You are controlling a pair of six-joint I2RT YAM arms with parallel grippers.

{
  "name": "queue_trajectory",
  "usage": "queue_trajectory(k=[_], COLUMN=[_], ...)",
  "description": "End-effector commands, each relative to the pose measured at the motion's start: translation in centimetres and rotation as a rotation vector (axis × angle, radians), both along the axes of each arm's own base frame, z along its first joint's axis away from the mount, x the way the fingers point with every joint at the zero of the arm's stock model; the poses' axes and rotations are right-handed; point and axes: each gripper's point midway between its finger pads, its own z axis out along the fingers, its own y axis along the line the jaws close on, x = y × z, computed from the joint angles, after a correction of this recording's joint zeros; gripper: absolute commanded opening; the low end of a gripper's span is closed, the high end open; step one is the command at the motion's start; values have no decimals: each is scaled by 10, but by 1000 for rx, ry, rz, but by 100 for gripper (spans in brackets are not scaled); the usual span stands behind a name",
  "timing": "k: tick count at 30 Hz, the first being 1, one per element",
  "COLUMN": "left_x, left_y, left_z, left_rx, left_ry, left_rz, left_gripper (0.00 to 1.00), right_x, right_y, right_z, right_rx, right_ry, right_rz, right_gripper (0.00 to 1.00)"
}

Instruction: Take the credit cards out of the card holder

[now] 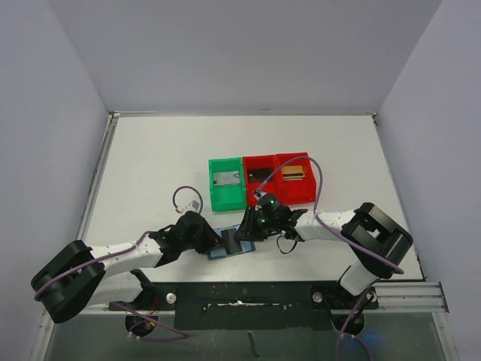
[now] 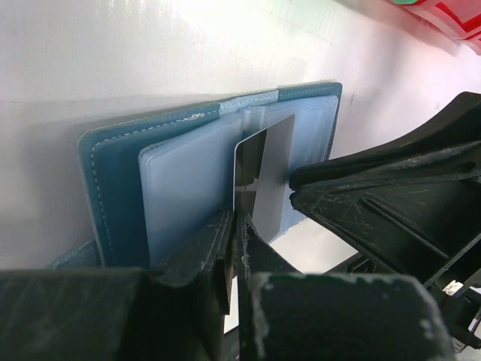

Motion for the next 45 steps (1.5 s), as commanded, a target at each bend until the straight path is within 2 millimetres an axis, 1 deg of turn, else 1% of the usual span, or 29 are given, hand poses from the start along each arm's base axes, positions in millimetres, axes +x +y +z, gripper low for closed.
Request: queue_trajectory(k=[1,4,8,12,15,17,19,26,29,35,39,41,43,45], left_x=[4,5,6,8,9,9,9,8,7,5,5,6,8,10], left_y=[-9,-12,-18,-23,-25,-25,-22,-8,-2,2,2,3,3,3], left_z=[9,9,10,10,10,10,9,15,18,21,32,39,48,58], left_rx=[-17,-29,-56,-93,-122,-124,-115,-88,-83,-75,-71,-59,-52,-56], left_ry=[-22,-19,-18,-14,-13,-12,-10,-26,-32,-38,-59,-75,-101,-128], left_rz=[-24,-27,-33,-18,-5,1,10,56,69,68,52,42,27,19], left_gripper=[6,13,18,22,23,22,20,8,0,0,0,0,0,0], right_x=[1,0,0,-1,-2,-2,-3,0,1,4,8,13,21,28], right_y=[-1,-3,-3,-4,-4,-3,-4,-10,-12,-12,-8,-3,-4,-6], right_z=[-4,-6,-7,-8,-9,-9,-10,-13,-14,-10,4,19,35,55], right_rx=[-26,-38,-38,-38,-38,-36,-38,-69,-74,-68,-28,-1,-5,1], right_ry=[15,20,25,31,37,37,40,37,38,23,-31,-101,-168,-241], right_rz=[-20,-24,-26,-26,-25,-23,-25,-43,-46,-45,-27,9,13,6], right_gripper=[28,28,27,27,27,26,26,26,26,27,30,32,34,37])
